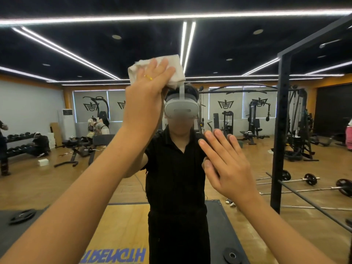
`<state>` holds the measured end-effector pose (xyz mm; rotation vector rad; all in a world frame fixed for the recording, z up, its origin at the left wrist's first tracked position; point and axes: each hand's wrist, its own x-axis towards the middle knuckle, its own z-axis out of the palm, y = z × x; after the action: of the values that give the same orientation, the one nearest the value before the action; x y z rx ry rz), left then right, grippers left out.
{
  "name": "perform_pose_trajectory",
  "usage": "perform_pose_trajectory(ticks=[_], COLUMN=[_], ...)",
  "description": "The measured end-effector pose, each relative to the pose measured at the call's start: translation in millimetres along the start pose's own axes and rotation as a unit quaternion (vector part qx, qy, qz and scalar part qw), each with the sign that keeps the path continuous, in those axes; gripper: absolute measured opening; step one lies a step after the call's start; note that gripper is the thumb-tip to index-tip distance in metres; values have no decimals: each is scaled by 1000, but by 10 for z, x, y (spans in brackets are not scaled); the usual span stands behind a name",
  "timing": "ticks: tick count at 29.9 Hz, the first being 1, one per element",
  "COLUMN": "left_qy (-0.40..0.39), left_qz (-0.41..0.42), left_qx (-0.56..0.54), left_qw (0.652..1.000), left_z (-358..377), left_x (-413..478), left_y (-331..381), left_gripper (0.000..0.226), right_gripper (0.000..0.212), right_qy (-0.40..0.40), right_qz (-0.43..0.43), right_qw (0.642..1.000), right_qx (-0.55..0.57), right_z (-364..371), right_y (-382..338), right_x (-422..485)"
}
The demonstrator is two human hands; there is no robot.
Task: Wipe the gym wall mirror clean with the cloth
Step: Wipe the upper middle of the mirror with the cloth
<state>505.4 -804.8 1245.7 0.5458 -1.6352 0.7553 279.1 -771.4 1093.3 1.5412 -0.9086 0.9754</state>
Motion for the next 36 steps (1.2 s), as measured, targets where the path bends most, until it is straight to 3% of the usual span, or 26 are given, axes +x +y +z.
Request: perform_pose_trajectory(ticks=[2,6,12,15,20,31,36], left_qy=[-4,-21,32,5,18,-39,-23], left_qz=[20,33,58,56,1,50,49], left_qx=[-8,-17,-21,-11,-68,-116,-135], left_qw=[1000,999,998,998,998,991,989], left_z=[-4,-8,12,200,284,228,257], left_x=[-290,-728,13,205,-5,-486,-456], left_y=[9,31,90,159,277,275,233], left_gripper=[41,47,41,44,47,49,44], right_gripper=[44,46,45,45,44,46,43], right_qy=[-2,-4,-1,-1,3,-1,-5], right_qz=[0,0,2,1,1,2,-3], right_qw=[1000,1000,1000,1000,1000,1000,1000], right_qx=[0,-6,-5,-3,0,-2,-14], right_z=[-9,-9,0,-6,-7,-13,-24], right_y=[2,3,5,2,9,1,2], right_x=[3,-9,-7,-15,-7,2,20])
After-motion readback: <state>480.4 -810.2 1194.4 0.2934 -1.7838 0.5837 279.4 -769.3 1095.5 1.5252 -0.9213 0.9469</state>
